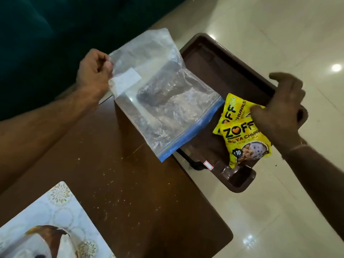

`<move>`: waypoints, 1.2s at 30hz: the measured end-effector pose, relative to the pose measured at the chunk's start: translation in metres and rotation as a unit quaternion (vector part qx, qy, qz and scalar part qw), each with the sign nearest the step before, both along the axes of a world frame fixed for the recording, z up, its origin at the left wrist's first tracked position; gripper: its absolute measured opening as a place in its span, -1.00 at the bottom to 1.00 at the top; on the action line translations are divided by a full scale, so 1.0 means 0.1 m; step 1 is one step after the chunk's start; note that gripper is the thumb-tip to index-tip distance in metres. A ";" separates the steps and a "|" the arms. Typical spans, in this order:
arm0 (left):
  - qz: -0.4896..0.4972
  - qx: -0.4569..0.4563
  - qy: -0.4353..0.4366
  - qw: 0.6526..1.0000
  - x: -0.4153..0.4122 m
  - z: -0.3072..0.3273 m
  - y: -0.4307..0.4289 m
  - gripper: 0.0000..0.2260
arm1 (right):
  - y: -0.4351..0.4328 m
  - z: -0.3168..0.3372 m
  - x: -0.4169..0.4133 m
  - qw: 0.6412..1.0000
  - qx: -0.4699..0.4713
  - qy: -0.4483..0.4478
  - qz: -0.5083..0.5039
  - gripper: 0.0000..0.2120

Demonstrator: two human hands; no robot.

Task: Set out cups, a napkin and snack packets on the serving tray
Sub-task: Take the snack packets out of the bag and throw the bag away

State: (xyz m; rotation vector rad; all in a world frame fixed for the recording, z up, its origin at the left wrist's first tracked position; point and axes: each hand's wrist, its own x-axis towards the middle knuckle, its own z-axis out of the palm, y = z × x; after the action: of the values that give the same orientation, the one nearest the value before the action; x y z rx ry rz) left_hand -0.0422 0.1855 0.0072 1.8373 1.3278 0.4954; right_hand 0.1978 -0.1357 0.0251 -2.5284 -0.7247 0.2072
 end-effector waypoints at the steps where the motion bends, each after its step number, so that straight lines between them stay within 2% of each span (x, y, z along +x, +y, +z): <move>1: -0.018 0.000 -0.006 1.000 -0.03 0.01 -0.01 -0.91 | 0.21 0.05 -0.05 0.998 0.051 -0.003 0.033 -0.39; 2: -0.032 -0.002 -0.014 0.999 -0.06 0.00 -0.02 -0.91 | 0.44 0.07 -0.07 0.992 0.092 0.036 0.075 -0.40; 4: -0.049 -0.003 -0.028 0.998 -0.11 0.00 -0.04 -0.91 | 0.93 0.09 -0.12 0.955 0.115 0.227 0.149 -0.27; 6: -0.036 -0.001 -0.036 0.999 -0.17 -0.02 -0.06 -0.93 | 1.36 0.01 -0.18 0.893 0.080 0.409 0.172 -0.12; 7: -0.009 -0.007 -0.038 0.999 -0.21 -0.04 -0.08 -0.93 | 1.52 -0.05 -0.21 0.873 0.053 0.453 0.176 -0.10; 9: 0.097 -0.076 -0.073 0.990 -0.26 -0.08 -0.19 -0.77 | 1.70 -0.18 -0.22 0.866 -0.001 0.461 0.192 -0.20; 11: 0.186 -0.271 -0.156 0.931 -0.33 -0.04 -0.39 -0.52 | 1.74 -0.29 -0.23 0.863 -0.024 0.451 0.224 -0.44; 12: 0.197 -0.346 -0.187 0.898 -0.36 -0.02 -0.52 -0.46 | 1.73 -0.32 -0.24 0.860 -0.028 0.453 0.233 -0.51; 14: 0.194 -0.413 -0.222 0.861 -0.43 -0.04 -0.77 -0.43 | 1.66 -0.35 -0.24 0.846 -0.013 0.477 0.236 -0.50; 17: 0.169 -0.475 -0.213 0.837 -0.50 -0.09 -1.09 -0.49 | 1.62 -0.35 -0.27 0.796 0.024 0.578 0.178 -0.34; 19: 0.149 -0.498 -0.193 0.832 -0.51 -0.12 -1.21 -0.65 | 1.62 -0.34 -0.22 0.792 0.008 0.592 0.149 -0.41; 21: 0.172 -0.504 -0.219 0.817 -0.50 -0.10 -1.25 -0.81 | 1.56 -0.33 -0.20 0.787 -0.063 0.588 0.176 -0.52; 24: 0.183 -0.508 -0.264 0.799 -0.56 0.01 -1.16 -0.91 | 1.42 -0.28 -0.26 0.751 -0.120 0.620 0.193 -0.53; 26: 0.156 -0.499 -0.284 0.804 -0.65 0.14 -1.07 -0.91 | 1.37 -0.17 -0.35 0.717 -0.082 0.666 0.189 -0.66; 28: 0.124 -0.491 -0.300 0.808 -0.78 0.30 -0.97 -0.81 | 1.37 -0.02 -0.48 0.691 -0.037 0.693 0.201 -0.86; 30: 0.107 -0.483 -0.327 0.805 -0.96 0.49 -0.85 -0.73 | 1.44 0.17 -0.62 0.684 0.009 0.697 0.215 -0.78; 33: 0.104 -0.465 -0.344 0.809 -1.29 0.94 -0.61 -0.80 | 1.68 0.67 -0.89 0.659 0.071 0.718 0.212 -0.68; 34: 0.100 -0.454 -0.345 0.815 -1.38 1.08 -0.53 -0.82 | 1.77 0.84 -0.98 0.659 0.079 0.716 0.217 -0.65; 36: 0.089 -0.425 -0.347 0.831 -1.61 1.46 -0.35 -0.82 | 1.98 1.28 -1.22 0.687 0.084 0.675 0.256 -0.70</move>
State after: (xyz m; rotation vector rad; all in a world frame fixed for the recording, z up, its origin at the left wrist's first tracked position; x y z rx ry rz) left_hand -0.2034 0.1505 0.1532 0.6828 0.9534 0.4859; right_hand 0.0758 0.0620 0.1530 -1.2518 -0.6509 1.8151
